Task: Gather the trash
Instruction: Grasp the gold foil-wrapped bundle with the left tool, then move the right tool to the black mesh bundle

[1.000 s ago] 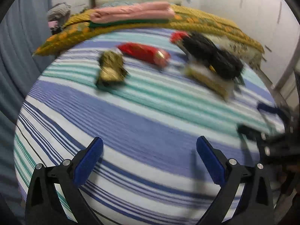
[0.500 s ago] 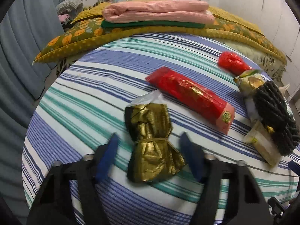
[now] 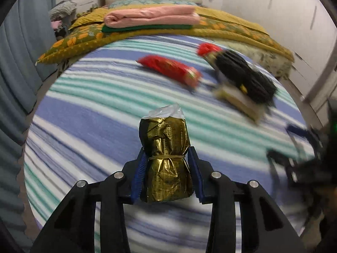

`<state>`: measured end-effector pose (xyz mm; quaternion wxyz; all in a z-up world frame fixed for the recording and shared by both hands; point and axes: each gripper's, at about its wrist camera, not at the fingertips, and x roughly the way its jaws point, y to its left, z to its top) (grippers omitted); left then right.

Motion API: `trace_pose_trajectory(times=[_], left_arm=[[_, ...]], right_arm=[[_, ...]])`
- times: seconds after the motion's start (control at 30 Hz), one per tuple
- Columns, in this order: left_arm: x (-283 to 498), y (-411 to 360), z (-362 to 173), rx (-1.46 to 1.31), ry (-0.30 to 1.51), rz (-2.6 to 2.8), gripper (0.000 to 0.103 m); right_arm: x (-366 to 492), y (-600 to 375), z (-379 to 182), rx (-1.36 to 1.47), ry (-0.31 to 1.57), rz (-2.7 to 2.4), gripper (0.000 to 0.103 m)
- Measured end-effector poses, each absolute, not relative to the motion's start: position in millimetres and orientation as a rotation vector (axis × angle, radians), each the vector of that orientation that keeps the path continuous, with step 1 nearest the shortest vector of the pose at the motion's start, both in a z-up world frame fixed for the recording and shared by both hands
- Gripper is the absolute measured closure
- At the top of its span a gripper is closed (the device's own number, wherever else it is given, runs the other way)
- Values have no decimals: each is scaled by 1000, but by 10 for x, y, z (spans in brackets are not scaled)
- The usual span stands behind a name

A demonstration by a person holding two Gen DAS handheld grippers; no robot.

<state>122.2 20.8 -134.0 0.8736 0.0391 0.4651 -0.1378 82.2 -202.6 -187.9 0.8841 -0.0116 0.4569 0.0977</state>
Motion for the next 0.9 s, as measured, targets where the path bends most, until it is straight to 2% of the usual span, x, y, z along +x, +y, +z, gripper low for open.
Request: trace_pose_trajectory(times=[0.13,0.2,0.27,0.47,0.6,0.73,0.9], left_arm=[[1070,170,-1409,85,949,-278,56],[1087,168,-1471,91,953,-257,40],[1113,188,-1515,85,962,-249,30],[1126,120,-1577,159,941,-216,13],[1169,154,-1598,136,959,-218,6],[1192,159,-1605,132,964,-216,5],[1192,158,-1603,132,964,-216,5]], right_arm=[[823,-2024,-1880,-24,951,203,5],[825,-2023,-1876,-24,951,203,5],[825,-2023,-1877,-23,951,203,5],[824,-2020,-1876,-22,951,204,5],[822,-2028,-1874,-22,951,204,5],[848,-2044,-1819,-24,942,241,5],[1119,-2076,-1307,-27,835,274,5]])
